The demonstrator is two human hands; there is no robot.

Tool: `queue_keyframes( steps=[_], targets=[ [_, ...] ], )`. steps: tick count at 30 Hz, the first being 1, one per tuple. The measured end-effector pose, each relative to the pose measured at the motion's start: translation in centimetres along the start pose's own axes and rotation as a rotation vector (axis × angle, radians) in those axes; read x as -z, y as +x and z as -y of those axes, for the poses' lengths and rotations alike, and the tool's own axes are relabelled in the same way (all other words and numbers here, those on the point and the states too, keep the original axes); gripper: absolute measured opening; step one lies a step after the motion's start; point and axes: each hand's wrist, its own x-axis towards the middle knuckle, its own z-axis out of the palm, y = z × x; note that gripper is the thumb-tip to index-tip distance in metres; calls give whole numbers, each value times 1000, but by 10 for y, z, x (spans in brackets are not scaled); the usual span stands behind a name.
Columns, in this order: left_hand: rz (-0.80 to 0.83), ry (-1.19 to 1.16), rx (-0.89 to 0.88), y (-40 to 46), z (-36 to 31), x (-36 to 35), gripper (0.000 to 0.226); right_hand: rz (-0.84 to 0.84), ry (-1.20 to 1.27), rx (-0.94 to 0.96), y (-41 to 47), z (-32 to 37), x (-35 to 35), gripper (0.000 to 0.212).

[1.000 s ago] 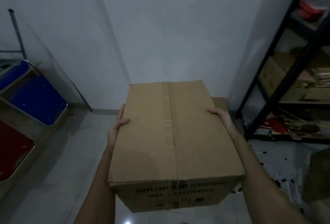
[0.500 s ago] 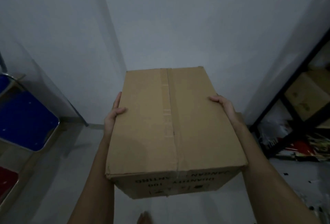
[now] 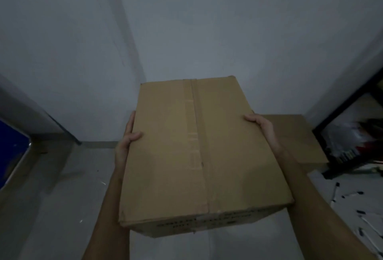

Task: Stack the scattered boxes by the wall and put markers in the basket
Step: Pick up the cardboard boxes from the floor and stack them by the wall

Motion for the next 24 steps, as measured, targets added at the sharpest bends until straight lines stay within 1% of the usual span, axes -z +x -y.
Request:
queue_keyframes(
  steps=[2, 5, 9, 13, 16, 17, 18, 20, 21, 22, 24],
  targets=[
    [-36, 17, 17, 13, 40, 24, 61, 17, -27, 12, 33, -40, 14, 39],
    [-90, 11, 30, 33, 102, 61, 61, 35, -31, -2, 81, -103, 46, 50],
    [-53, 18, 40, 62, 194, 111, 63, 18, -31, -25, 140, -196, 97, 44],
    [-53, -8, 47, 81, 281, 160, 65, 20, -68, -61, 191, -275, 139, 42],
    [-56, 12, 24, 90, 331, 188, 62, 57, -90, -72, 213, -318, 159, 55],
    [-60, 16, 16, 92, 346, 195, 62, 58, -93, -70, 220, -330, 165, 54],
    [-66, 19, 14, 93, 362, 201, 62, 67, -109, -65, 226, -343, 173, 49],
    [-77, 6, 0, 93, 387, 210, 62, 86, -144, -65, 234, -359, 184, 28],
    [-90, -11, -12, 91, 396, 214, 61, 100, -158, -73, 237, -363, 188, 21],
    [-101, -32, -26, 91, 403, 217, 61, 126, -174, -84, 242, -366, 192, 21],
    [-108, -33, -58, 91, 412, 219, 61, 182, -221, -88, 250, -366, 196, 29]
  ],
)
